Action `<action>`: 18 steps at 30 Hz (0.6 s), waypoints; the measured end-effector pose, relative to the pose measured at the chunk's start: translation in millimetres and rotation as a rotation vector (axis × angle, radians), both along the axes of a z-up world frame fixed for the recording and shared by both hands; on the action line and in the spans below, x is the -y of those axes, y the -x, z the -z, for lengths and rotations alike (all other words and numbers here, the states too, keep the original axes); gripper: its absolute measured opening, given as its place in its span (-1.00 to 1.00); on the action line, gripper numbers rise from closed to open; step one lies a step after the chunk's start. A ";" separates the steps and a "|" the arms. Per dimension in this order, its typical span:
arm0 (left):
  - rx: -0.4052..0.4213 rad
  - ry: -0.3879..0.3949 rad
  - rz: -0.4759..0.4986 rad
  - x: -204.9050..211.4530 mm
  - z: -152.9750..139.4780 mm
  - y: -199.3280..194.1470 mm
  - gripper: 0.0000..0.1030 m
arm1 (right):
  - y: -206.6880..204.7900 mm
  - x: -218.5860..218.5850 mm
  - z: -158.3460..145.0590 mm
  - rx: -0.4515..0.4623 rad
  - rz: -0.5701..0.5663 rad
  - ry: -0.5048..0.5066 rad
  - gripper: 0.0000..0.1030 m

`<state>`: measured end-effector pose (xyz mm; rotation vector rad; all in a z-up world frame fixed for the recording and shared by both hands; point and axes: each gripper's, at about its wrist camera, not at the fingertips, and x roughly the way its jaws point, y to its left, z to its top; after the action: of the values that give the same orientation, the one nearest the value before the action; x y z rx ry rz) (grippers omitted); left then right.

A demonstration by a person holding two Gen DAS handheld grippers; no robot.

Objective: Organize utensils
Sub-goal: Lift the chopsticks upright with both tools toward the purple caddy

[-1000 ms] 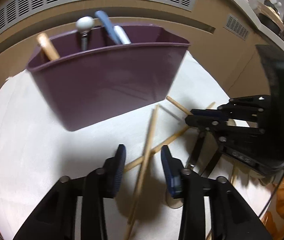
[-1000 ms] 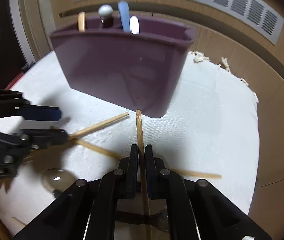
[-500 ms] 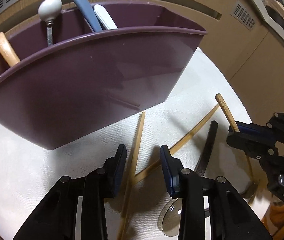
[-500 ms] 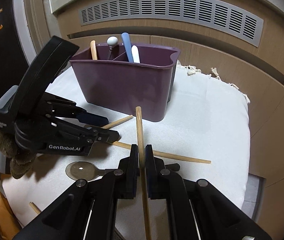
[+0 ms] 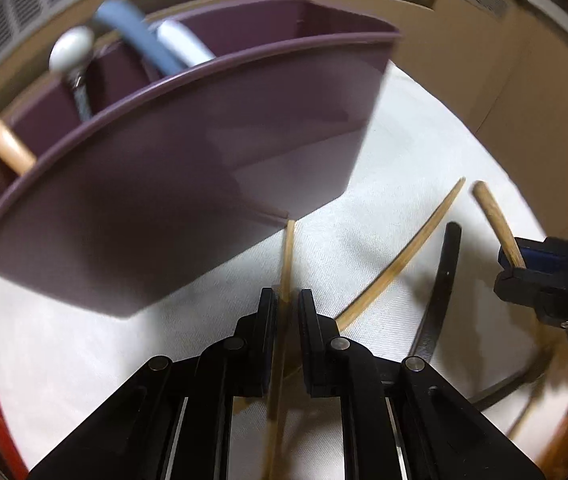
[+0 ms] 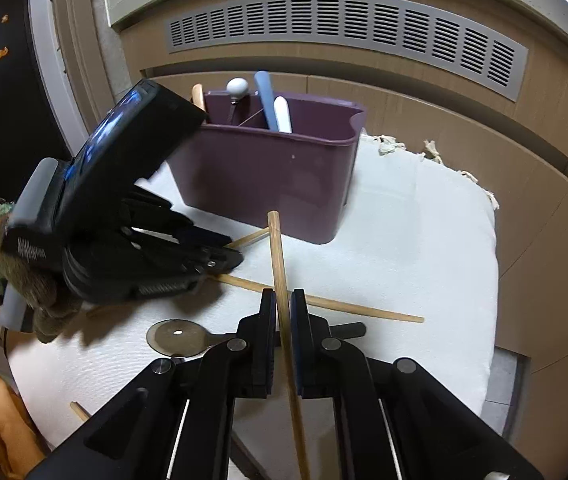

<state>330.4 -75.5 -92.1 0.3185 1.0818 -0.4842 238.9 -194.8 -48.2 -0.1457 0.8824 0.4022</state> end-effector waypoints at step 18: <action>0.403 0.342 -0.212 -74.7 -115.5 166.6 -0.89 | 83.7 -14.2 -59.5 0.140 -0.021 -0.047 -0.86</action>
<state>163.8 -0.9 23.4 -0.0048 0.6170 -0.3848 155.2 -180.5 11.3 -0.1380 0.7333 0.4269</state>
